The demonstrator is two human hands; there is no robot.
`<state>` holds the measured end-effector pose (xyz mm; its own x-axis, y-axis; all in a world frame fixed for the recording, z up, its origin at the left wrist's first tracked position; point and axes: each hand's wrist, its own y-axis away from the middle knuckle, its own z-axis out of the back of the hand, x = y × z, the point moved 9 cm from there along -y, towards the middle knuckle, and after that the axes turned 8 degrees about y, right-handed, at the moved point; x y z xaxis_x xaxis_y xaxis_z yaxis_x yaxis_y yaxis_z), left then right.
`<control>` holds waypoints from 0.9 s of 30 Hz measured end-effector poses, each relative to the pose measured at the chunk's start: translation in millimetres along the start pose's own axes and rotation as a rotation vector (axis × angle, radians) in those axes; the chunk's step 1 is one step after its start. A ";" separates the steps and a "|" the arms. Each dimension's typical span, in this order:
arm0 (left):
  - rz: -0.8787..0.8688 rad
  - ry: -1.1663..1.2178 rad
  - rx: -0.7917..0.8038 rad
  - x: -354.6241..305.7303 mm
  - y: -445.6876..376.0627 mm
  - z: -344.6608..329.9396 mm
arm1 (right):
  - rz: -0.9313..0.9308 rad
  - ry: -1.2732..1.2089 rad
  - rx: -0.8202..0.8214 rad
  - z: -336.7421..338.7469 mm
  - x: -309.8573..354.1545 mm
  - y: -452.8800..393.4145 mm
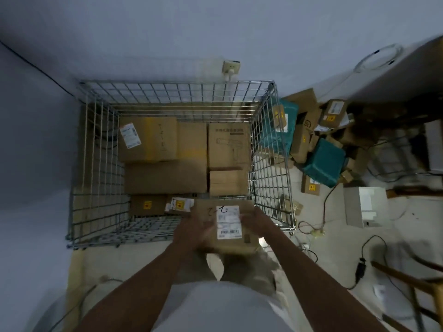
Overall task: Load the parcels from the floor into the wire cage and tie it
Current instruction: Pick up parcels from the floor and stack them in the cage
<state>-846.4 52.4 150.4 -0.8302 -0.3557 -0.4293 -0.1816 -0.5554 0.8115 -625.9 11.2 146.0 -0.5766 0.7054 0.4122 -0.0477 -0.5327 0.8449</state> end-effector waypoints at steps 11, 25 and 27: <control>-0.030 0.032 0.157 0.9 -141.9 24.4 | -0.236 0.004 -0.002 6.3 -13.6 -141.7; 0.139 0.177 0.298 110.5 -287.6 -97.2 | -0.399 0.140 0.101 -61.3 -120.1 -280.8; 0.152 0.168 0.286 112.4 -298.3 -104.2 | -0.400 0.150 0.070 -59.1 -123.6 -295.8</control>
<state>-830.5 99.8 -181.2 -0.7649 -0.5499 -0.3356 -0.2231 -0.2625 0.9388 -588.7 54.0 -175.1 -0.6361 0.7716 -0.0025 -0.2394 -0.1943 0.9513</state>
